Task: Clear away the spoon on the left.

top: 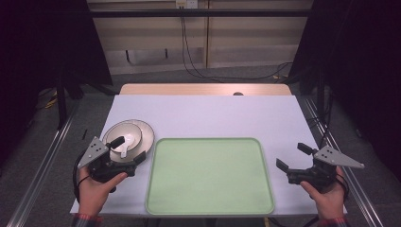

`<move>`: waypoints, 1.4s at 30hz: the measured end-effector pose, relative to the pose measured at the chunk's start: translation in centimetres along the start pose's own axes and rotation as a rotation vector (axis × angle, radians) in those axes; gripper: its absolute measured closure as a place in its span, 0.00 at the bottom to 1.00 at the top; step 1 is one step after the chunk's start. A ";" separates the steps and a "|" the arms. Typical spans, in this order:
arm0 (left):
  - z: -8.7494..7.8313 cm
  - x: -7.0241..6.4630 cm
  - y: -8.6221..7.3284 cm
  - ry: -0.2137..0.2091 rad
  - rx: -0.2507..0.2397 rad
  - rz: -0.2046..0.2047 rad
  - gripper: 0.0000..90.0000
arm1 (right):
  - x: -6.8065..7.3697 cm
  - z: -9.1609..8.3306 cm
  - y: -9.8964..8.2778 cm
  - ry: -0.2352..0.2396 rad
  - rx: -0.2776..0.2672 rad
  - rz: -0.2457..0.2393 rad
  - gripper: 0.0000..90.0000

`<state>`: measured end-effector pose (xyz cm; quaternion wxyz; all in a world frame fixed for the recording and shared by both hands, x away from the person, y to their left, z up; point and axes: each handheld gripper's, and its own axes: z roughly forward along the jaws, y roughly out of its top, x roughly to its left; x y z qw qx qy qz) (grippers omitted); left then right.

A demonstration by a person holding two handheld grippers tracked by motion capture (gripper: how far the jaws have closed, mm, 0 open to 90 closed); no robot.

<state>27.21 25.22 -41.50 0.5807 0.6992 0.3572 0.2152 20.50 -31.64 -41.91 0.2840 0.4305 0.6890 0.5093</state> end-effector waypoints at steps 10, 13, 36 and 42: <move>0.0 0.6 -0.6 -0.019 -0.001 -0.035 0.00 | 0.1 0.1 -0.5 0.000 0.009 0.001 0.02; -0.1 0.8 -1.0 -0.004 0.011 -0.058 0.00 | 0.3 0.2 -0.5 0.010 0.016 -0.009 0.02; -1.6 1.0 -2.2 0.142 0.046 -0.024 0.13 | 0.6 1.4 -0.3 0.022 0.032 -0.027 0.01; -2.1 1.2 -2.4 0.166 0.056 -0.026 0.18 | 0.6 1.7 -0.3 0.021 0.036 -0.028 0.01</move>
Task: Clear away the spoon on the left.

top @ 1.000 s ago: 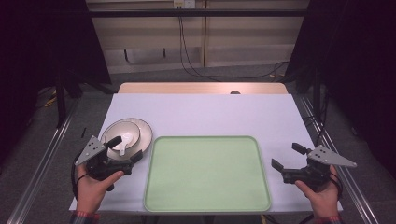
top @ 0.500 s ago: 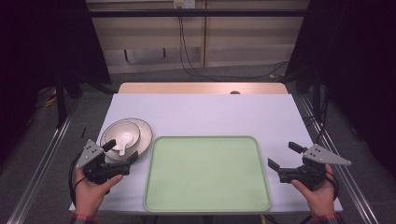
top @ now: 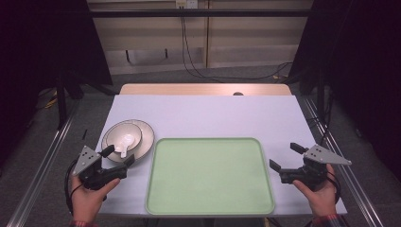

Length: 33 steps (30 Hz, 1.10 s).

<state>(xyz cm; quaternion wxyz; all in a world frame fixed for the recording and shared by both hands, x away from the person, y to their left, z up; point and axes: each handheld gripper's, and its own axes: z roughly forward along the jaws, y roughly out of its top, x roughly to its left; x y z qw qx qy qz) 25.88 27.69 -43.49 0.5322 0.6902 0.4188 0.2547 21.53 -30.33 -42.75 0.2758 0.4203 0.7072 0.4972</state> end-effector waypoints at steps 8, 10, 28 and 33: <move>-0.5 0.1 -0.5 0.045 0.037 0.009 0.26 | -0.1 0.1 0.1 -0.003 -0.007 0.010 0.01; -0.5 0.1 -0.7 0.051 0.042 0.010 0.27 | -0.2 0.0 0.1 -0.004 -0.015 0.008 0.01; -0.3 0.4 -1.2 0.079 0.050 0.025 0.49 | -0.2 -0.1 0.1 0.004 -0.021 0.007 0.02; -0.2 0.4 -1.2 0.096 0.056 0.021 0.52 | -0.3 -0.2 0.1 0.000 -0.027 0.005 0.02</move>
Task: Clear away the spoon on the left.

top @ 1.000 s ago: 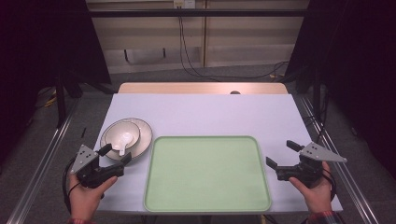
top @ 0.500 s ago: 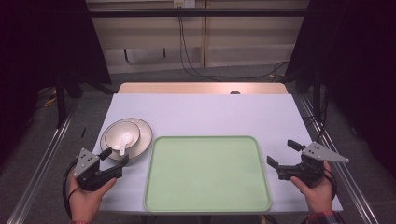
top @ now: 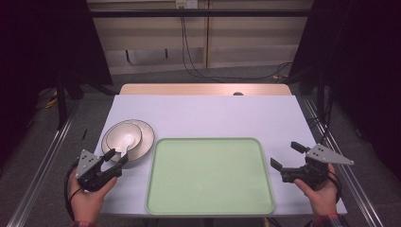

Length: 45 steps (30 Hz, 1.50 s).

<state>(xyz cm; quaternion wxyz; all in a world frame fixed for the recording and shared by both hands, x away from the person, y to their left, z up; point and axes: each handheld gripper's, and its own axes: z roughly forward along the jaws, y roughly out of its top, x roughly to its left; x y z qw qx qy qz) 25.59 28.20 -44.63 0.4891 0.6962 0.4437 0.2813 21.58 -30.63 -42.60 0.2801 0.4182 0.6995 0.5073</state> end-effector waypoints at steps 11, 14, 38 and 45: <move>0.5 -0.3 -0.1 0.000 0.011 -0.018 0.61 | 0.1 0.0 0.0 0.008 0.004 -0.004 0.02; 0.6 -0.2 -0.1 -0.002 0.011 -0.018 0.63 | 0.1 0.0 0.0 0.005 -0.001 0.001 0.02; 0.9 -0.3 -0.1 0.007 0.023 -0.035 0.71 | -0.1 -0.3 -0.1 0.005 0.000 -0.005 0.02; 0.7 -0.1 0.0 0.023 0.022 -0.044 0.77 | 0.0 -0.5 -0.1 0.002 -0.001 0.000 0.02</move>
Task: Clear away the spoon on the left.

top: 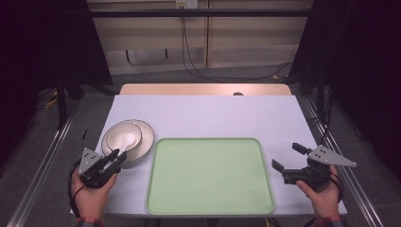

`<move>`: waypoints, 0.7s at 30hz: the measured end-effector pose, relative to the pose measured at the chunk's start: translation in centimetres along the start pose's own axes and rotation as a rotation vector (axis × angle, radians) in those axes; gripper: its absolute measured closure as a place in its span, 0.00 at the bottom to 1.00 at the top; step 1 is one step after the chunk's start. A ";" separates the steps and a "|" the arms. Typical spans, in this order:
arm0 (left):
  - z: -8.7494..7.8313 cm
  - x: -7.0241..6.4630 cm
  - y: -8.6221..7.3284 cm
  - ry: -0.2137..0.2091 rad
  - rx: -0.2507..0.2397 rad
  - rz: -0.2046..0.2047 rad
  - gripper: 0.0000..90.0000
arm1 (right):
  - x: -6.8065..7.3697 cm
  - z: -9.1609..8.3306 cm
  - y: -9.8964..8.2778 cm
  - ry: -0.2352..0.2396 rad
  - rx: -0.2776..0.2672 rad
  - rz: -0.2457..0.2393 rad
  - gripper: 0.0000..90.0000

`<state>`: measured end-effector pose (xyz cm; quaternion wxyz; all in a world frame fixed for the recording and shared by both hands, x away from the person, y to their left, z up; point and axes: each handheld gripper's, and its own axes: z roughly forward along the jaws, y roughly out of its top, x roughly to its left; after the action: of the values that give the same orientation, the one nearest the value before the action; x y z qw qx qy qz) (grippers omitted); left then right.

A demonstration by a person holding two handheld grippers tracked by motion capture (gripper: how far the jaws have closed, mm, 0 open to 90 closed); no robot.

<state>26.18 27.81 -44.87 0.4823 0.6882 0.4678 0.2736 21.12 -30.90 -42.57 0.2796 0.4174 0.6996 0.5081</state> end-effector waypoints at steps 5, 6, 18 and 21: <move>-0.1 0.1 0.0 0.005 -0.002 -0.010 0.81 | 0.0 -0.2 0.0 -0.004 -0.003 0.006 0.02; -0.1 0.2 0.0 0.002 -0.001 -0.007 0.82 | -0.1 -0.2 0.0 0.001 -0.003 0.003 0.02; 0.3 0.3 0.1 -0.002 -0.011 -0.015 0.92 | -0.1 -0.3 -0.1 0.001 0.000 0.001 0.02; 0.3 0.4 0.1 -0.001 -0.011 -0.016 0.93 | 0.0 -0.3 0.0 0.001 -0.003 0.003 0.02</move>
<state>26.61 28.06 -44.93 0.4886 0.6818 0.4715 0.2723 20.87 -31.05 -42.50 0.2792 0.4176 0.6983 0.5099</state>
